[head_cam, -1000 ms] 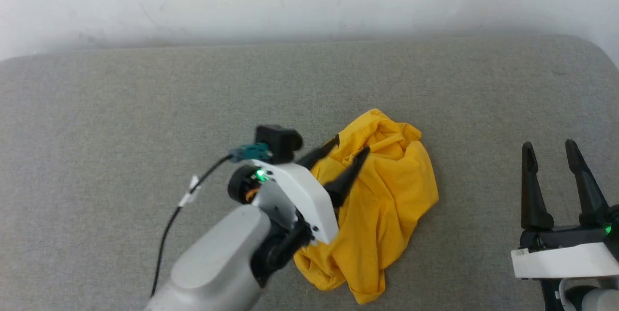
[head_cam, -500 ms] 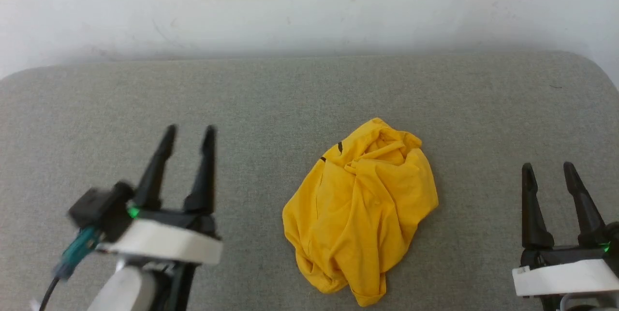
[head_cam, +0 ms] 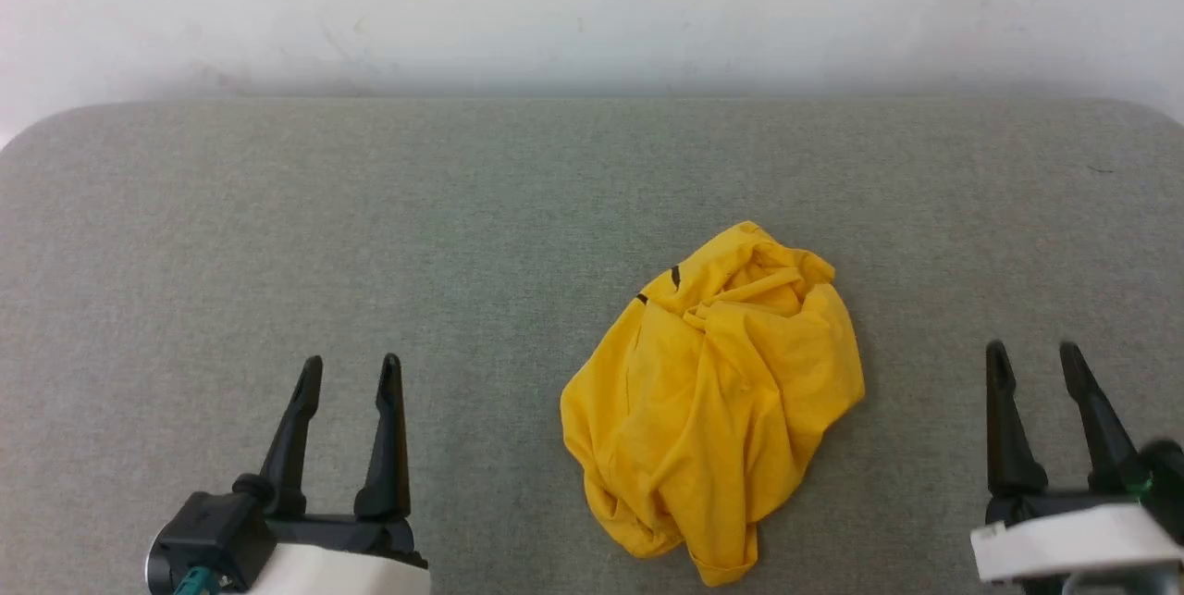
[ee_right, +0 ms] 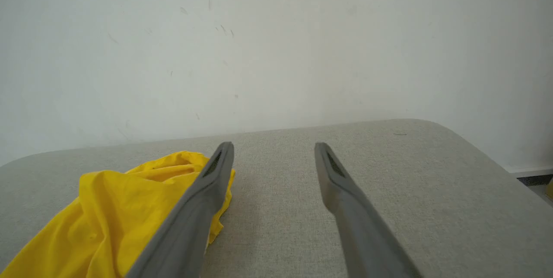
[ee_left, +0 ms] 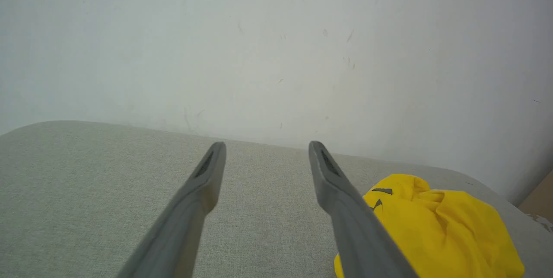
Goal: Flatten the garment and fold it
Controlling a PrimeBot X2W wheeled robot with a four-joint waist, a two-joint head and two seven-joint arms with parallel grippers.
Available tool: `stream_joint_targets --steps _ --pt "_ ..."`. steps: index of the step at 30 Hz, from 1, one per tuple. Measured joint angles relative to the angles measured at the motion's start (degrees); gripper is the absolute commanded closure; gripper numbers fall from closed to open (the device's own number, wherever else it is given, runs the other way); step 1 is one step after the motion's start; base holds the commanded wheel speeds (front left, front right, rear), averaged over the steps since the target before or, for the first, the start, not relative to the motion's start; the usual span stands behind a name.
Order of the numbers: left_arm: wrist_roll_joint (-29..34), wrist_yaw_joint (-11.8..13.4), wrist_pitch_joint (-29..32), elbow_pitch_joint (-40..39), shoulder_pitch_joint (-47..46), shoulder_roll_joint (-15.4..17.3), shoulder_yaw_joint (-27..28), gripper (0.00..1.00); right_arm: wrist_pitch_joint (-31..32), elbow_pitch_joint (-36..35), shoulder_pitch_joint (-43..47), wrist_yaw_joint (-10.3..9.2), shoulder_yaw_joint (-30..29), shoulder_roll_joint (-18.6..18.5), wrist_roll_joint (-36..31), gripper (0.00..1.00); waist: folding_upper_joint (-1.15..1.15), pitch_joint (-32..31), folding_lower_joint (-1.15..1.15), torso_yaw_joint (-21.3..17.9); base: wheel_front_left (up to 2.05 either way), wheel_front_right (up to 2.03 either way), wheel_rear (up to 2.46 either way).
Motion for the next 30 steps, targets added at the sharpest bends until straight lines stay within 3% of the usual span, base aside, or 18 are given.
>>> stream_joint_targets --steps 7,13,20,27,30 --pt "2.1 -4.05 0.0 0.85 -0.99 -3.63 2.54 0.0 11.24 -2.65 -10.96 0.0 3.72 0.02 1.29 0.0 0.0 1.41 0.01 1.11 0.0 0.0 0.0" --pt "3.33 -7.15 0.0 2.2 -2.59 -5.77 3.7 0.0 28.1 -3.43 -22.15 0.01 5.88 -0.91 -1.94 0.0 0.0 4.05 0.01 1.76 0.0 0.0 0.0" --pt "3.63 -9.68 0.0 4.24 -5.56 -7.47 3.91 0.0 47.69 3.01 -30.16 0.0 7.17 -5.04 -1.13 0.0 0.0 7.78 0.02 3.45 0.0 0.0 0.0" --pt "3.75 -11.12 -0.01 6.35 -7.75 -8.09 3.53 0.0 58.49 10.61 -33.56 0.0 9.57 -7.91 2.67 0.0 0.0 10.42 0.01 6.6 0.0 0.0 0.0" --pt "3.74 -11.58 0.0 7.03 -8.33 -8.16 3.46 0.0 59.59 12.52 -34.1 0.0 12.78 -10.12 2.74 0.0 0.0 11.34 0.02 7.94 0.0 0.0 0.0"
